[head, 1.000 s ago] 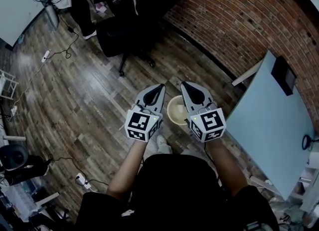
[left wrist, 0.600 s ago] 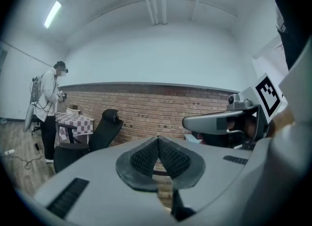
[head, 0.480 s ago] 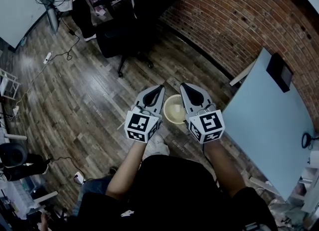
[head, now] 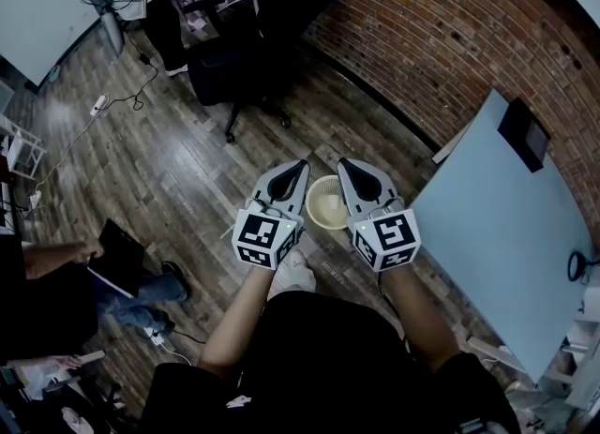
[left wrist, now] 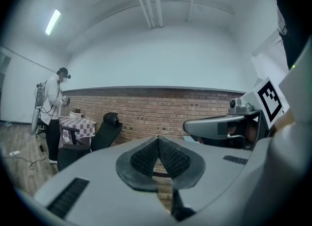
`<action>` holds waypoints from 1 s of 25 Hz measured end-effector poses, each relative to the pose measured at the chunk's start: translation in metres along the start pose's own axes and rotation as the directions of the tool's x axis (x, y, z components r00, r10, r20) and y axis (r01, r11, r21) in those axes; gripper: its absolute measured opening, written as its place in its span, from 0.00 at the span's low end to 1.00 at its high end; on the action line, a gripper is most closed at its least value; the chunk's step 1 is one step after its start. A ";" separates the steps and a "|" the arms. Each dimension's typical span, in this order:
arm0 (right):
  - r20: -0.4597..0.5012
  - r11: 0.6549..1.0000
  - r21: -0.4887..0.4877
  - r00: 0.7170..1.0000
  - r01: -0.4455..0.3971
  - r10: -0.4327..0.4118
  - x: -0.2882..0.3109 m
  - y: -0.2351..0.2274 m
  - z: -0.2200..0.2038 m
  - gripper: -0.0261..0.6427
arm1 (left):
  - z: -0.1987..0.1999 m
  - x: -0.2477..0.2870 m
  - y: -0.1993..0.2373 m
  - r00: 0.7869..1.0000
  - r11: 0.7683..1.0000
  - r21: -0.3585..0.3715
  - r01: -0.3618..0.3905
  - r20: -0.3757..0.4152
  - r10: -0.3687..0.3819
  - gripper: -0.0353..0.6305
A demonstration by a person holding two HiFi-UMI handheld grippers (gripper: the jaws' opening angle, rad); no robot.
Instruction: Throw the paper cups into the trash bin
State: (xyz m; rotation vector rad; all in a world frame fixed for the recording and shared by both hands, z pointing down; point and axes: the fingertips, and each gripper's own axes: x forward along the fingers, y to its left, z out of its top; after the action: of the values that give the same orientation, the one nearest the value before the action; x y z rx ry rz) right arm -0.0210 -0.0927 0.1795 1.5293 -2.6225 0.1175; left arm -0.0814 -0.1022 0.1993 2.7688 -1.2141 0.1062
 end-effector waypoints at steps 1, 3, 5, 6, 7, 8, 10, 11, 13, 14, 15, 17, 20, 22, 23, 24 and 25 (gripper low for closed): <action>0.001 1.000 -0.001 1.000 -0.002 0.002 -0.005 0.001 0.000 0.04 | 0.000 -0.002 -0.005 1.000 1.000 0.001 -0.002 0.000 0.002 0.07; 0.003 1.000 -0.001 1.000 -0.006 0.006 -0.014 0.003 -0.001 0.05 | 0.000 -0.008 -0.014 1.000 1.000 0.006 -0.005 0.003 0.005 0.07; 0.007 1.000 -0.002 1.000 -0.010 0.010 -0.024 0.006 -0.001 0.04 | -0.001 -0.015 -0.022 1.000 1.000 0.011 -0.011 0.004 0.011 0.07; 0.009 1.000 -0.003 1.000 -0.013 0.013 -0.029 0.008 -0.001 0.04 | -0.001 -0.017 -0.026 1.000 1.000 0.014 -0.014 0.005 0.014 0.07; 0.011 1.000 -0.004 1.000 -0.016 0.016 -0.034 0.009 -0.001 0.04 | 0.000 -0.020 -0.031 1.000 1.000 0.016 -0.017 0.008 0.016 0.07; 0.013 1.000 -0.004 1.000 -0.019 0.019 -0.038 0.010 0.000 0.04 | 0.002 -0.022 -0.035 1.000 1.000 0.019 -0.019 0.012 0.018 0.07; 0.020 1.000 -0.005 1.000 -0.024 0.024 -0.048 0.011 0.000 0.05 | 0.004 -0.027 -0.045 1.000 0.999 0.024 -0.023 0.017 0.023 0.07; 0.023 1.000 -0.004 0.999 -0.027 0.027 -0.053 0.012 0.000 0.04 | 0.004 -0.029 -0.050 0.999 0.999 0.026 -0.026 0.019 0.026 0.07; 0.030 0.999 -0.005 0.999 -0.033 0.034 -0.063 0.013 0.000 0.04 | 0.005 -0.034 -0.059 0.999 0.999 0.031 -0.034 0.022 0.034 0.07; 0.034 0.999 -0.005 0.999 -0.037 0.038 -0.068 0.014 0.000 0.04 | 0.005 -0.036 -0.063 0.999 0.999 0.035 -0.039 0.024 0.038 0.07; 0.038 0.999 -0.006 0.998 -0.041 0.042 -0.072 0.015 0.000 0.04 | 0.006 -0.039 -0.068 0.999 0.998 0.039 -0.042 0.026 0.041 0.07; 0.043 0.999 -0.007 0.998 -0.047 0.048 -0.082 0.017 0.000 0.04 | 0.005 -0.045 -0.076 0.999 0.998 0.045 -0.048 0.027 0.047 0.07; 0.052 0.999 -0.004 0.997 -0.051 0.051 -0.095 0.022 0.001 0.04 | 0.005 -0.054 -0.087 0.998 0.998 0.046 -0.052 0.029 0.051 0.07; 0.057 0.999 -0.002 0.997 -0.054 0.054 -0.104 0.025 0.003 0.04 | 0.007 -0.060 -0.096 0.998 0.998 0.048 -0.052 0.037 0.050 0.07; 0.060 0.998 -0.002 0.997 -0.055 0.055 -0.109 0.026 0.004 0.04 | 0.008 -0.063 -0.101 0.998 0.997 0.050 -0.052 0.041 0.050 0.07; 0.063 0.998 -0.004 0.996 -0.057 0.057 -0.113 0.027 0.004 0.05 | 0.009 -0.066 -0.104 0.998 0.997 0.053 -0.053 0.044 0.050 0.07; 0.066 0.998 -0.006 0.996 -0.058 0.059 -0.117 0.029 0.004 0.04 | 0.009 -0.068 -0.108 0.998 0.997 0.056 -0.053 0.046 0.051 0.07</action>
State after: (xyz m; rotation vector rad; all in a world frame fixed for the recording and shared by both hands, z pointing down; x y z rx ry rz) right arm 0.0110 0.0219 0.1598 1.4806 -2.7175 0.0679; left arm -0.0475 0.0190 0.1741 2.8029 -1.3148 0.0859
